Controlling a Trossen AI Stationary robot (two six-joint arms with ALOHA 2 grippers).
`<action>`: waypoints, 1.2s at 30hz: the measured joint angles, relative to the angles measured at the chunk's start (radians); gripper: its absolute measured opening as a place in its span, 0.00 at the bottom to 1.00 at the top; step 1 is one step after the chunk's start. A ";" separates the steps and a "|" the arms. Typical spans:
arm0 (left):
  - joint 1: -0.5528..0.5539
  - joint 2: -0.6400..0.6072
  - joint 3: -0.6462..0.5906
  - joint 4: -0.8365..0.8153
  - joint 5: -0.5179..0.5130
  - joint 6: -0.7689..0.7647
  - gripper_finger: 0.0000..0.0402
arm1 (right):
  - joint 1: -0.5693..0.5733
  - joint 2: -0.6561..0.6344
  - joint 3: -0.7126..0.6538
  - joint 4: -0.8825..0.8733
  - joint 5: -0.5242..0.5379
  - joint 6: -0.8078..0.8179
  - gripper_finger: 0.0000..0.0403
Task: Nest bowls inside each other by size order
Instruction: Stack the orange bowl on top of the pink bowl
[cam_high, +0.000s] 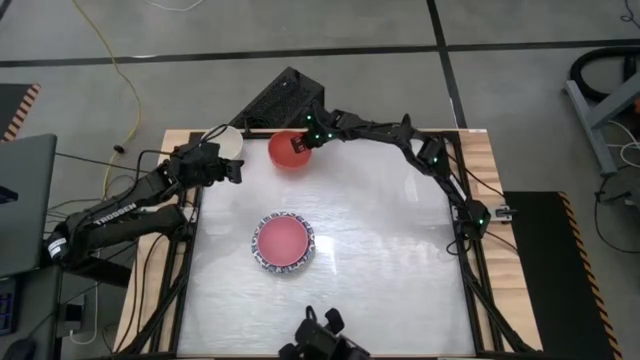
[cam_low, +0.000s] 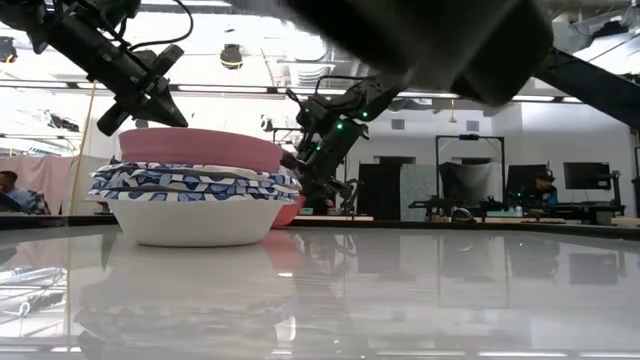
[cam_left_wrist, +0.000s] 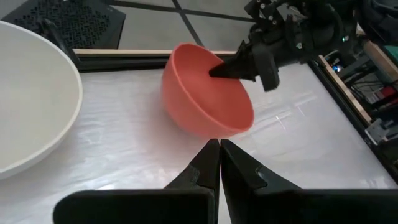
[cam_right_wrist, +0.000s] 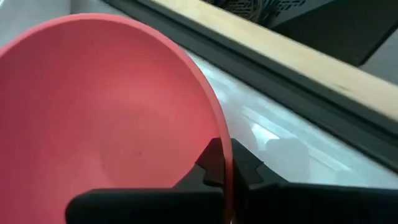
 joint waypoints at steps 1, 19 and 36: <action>0.000 0.000 0.000 0.000 0.000 0.003 0.00 | -0.007 -0.001 0.004 -0.010 -0.010 0.001 0.03; -0.001 0.000 0.000 0.008 0.020 0.090 0.00 | -0.033 -0.114 0.350 -0.322 -0.046 -0.133 0.02; -0.001 -0.048 0.000 0.006 0.130 0.093 0.00 | 0.237 -0.205 0.347 -0.991 0.261 -0.140 0.02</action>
